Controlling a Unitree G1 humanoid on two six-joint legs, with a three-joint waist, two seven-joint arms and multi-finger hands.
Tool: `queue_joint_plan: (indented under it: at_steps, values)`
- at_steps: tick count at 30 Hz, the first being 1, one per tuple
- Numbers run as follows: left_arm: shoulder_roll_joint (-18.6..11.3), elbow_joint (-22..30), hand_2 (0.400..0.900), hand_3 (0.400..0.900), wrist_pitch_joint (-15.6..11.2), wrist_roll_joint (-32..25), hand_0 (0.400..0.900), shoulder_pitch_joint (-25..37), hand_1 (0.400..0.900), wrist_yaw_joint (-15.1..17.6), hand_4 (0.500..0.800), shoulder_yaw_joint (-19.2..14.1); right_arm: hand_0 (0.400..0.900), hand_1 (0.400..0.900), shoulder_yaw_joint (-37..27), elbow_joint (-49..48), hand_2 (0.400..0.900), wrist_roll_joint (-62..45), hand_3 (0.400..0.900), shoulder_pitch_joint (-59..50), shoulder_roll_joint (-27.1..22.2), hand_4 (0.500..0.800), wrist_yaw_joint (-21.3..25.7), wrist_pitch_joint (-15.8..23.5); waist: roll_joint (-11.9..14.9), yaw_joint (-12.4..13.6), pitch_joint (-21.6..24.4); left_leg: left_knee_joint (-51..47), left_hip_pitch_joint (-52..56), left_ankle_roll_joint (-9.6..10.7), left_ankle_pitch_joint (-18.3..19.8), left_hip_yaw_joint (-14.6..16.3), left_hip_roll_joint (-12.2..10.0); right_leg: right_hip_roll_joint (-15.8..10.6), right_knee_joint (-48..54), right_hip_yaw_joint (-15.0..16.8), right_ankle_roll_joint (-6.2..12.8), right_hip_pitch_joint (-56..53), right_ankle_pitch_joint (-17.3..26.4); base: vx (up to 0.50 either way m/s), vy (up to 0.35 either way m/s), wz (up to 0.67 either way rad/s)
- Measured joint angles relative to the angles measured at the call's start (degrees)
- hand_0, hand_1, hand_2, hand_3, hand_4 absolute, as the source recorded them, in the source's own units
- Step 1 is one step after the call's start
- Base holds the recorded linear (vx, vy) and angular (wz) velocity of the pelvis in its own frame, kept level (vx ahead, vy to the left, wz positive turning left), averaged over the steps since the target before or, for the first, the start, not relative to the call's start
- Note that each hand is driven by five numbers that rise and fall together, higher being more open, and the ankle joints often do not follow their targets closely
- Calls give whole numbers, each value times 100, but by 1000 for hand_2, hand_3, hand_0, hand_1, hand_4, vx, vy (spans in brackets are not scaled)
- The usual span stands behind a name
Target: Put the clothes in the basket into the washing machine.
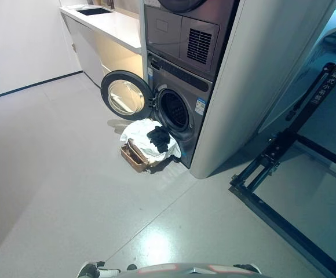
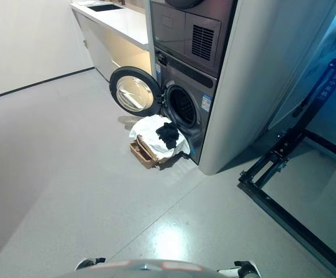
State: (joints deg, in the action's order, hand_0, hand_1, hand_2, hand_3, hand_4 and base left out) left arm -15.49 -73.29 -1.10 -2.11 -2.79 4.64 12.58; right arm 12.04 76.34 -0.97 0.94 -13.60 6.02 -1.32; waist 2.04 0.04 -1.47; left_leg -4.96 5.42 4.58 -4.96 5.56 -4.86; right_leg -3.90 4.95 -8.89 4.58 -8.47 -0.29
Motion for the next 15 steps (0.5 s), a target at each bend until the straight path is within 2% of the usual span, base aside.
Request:
queue_joint_plan:
  at_steps: [15]
  values:
    - [0,-21,900,900,4,3,900,-12,900,12,800,-4,900,900,15,-29,900,1,900,47,1,800,0,-1,19,2,17,-2,1,1,2,3,1,0,-1,4,0,0,0,0,0,0]
